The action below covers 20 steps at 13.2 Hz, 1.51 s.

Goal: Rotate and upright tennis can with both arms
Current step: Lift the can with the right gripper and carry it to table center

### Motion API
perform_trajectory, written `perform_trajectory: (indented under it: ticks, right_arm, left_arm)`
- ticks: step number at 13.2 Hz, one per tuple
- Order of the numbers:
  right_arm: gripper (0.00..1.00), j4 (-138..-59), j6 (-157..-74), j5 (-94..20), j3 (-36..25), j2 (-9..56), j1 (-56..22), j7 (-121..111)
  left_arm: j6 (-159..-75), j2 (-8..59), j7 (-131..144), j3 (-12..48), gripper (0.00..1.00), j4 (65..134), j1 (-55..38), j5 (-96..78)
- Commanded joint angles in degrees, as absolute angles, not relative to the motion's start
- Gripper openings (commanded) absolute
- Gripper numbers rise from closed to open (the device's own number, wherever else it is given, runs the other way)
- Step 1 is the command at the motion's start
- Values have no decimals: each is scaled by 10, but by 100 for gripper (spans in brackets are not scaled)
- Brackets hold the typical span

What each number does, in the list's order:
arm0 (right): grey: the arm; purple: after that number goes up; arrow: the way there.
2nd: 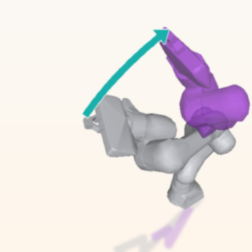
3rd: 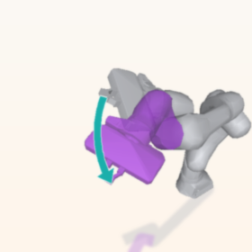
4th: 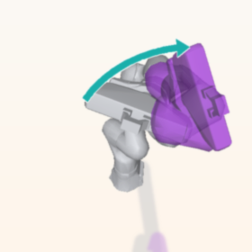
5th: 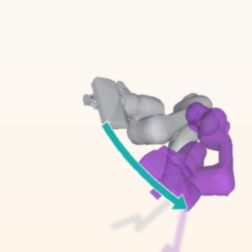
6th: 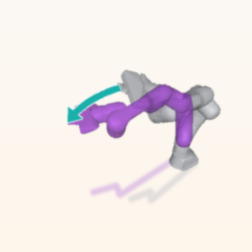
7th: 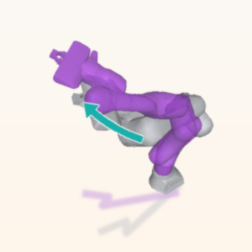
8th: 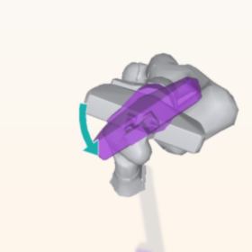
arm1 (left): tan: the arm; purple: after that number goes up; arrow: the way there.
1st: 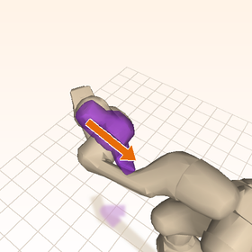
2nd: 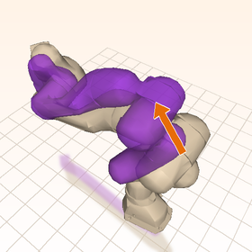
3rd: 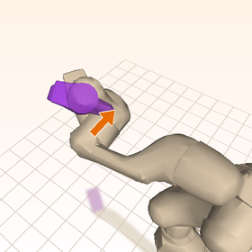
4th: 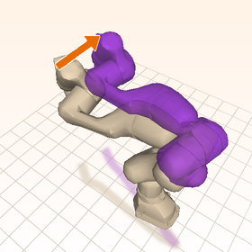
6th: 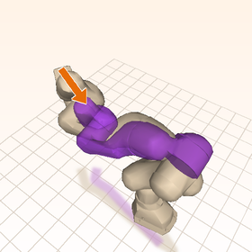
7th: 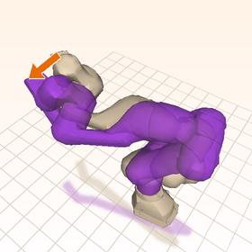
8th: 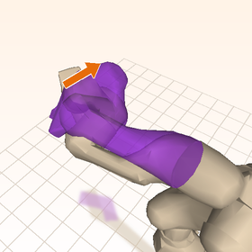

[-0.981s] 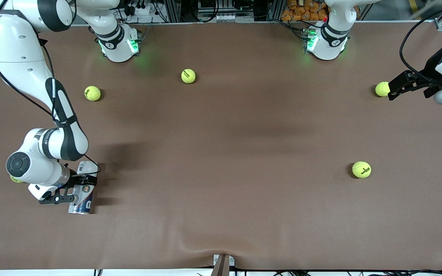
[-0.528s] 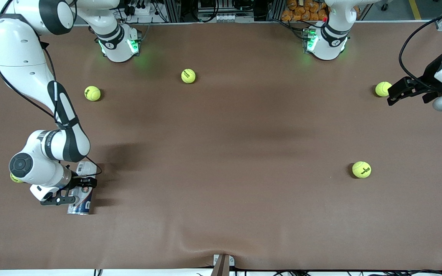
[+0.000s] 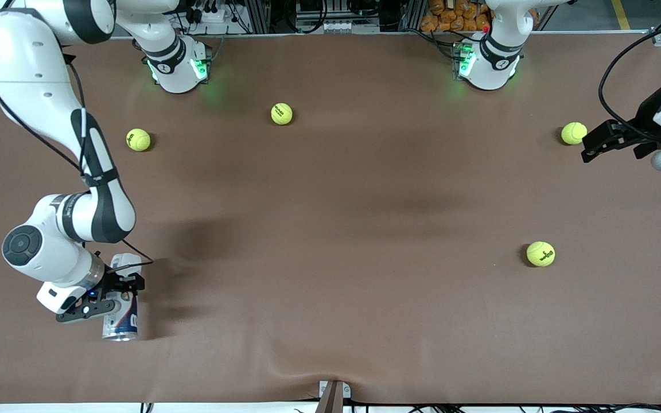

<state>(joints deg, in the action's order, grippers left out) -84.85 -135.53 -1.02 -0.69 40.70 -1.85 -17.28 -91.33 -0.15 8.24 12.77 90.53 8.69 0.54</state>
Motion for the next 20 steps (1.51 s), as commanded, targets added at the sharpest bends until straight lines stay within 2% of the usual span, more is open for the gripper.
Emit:
perform_trajectory:
  ticks: [1,9,15,20]
  right_arm:
    - [50,-845,-1345,-6,-11,381,-85,-190]
    - [53,-838,-1353,27,-11,384,-283,-272]
    - [53,-838,-1360,26,-11,387,-333,-379]
    - [53,-838,-1429,26,-11,403,-366,-470]
  left_arm:
    - [-918,3,73,130,100,901,95,-11]
    - [-919,2,73,130,100,899,101,-14]
    - [-930,6,73,134,100,900,95,-21]
    - [-930,12,74,136,100,901,92,-21]
